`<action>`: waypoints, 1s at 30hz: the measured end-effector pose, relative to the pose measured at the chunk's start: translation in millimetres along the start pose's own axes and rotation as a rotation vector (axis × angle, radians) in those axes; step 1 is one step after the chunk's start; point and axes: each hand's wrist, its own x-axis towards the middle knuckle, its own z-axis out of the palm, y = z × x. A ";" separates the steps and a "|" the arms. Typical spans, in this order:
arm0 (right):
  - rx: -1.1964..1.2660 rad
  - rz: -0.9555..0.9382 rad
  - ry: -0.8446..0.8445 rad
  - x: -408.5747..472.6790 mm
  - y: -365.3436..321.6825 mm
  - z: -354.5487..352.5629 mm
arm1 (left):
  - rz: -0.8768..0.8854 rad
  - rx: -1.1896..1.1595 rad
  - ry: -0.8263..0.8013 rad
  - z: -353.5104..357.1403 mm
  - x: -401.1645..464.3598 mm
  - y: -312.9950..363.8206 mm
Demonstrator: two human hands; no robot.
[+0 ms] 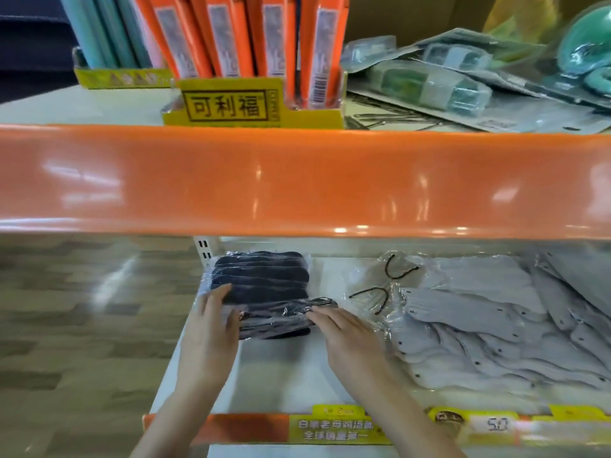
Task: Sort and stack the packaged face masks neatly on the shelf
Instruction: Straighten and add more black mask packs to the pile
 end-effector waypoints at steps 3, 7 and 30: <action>0.004 -0.013 -0.014 1.9 -13.2 2.5 | 0.413 0.219 0.071 2.3 -5.5 -14.1; 0.047 -0.025 -0.076 2.8 -27.6 7.0 | 0.630 0.269 -0.114 10.4 -13.2 -17.4; 0.006 0.097 -0.063 -2.2 -38.4 46.9 | 0.232 0.366 -0.242 28.5 -20.2 -46.2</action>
